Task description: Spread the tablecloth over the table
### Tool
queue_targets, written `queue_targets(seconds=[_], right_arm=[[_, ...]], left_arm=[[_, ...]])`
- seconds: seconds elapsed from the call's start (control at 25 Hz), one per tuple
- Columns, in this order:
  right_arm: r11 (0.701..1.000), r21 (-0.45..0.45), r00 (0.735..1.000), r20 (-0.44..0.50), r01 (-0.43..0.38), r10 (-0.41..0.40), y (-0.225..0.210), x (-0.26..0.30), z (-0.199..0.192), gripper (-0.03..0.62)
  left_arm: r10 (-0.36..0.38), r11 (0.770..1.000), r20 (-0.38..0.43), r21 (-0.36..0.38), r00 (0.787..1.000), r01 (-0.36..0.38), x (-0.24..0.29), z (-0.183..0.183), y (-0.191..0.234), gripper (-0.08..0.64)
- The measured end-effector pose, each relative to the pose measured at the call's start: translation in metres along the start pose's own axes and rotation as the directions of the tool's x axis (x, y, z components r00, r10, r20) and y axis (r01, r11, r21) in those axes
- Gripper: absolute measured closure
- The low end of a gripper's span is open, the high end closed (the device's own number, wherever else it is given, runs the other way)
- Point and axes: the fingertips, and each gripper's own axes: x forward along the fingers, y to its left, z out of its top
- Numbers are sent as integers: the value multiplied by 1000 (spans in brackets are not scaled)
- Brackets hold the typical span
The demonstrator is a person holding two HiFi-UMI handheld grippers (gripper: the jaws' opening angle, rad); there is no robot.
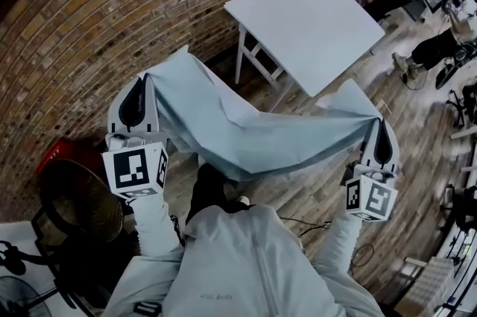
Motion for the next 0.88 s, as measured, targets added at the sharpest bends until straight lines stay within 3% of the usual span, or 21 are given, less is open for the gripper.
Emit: queue_targets(seconds=[0.52, 0.88], right_arm=[[992, -35, 992, 33, 124, -123, 65, 153, 44, 571], [966, -65, 967, -26, 250, -252, 76, 173, 39, 571]], left_arm=[[-70, 997, 19, -14, 997, 70, 167, -8, 108, 535], [-155, 988, 11, -19, 988, 155, 226, -25, 136, 535]])
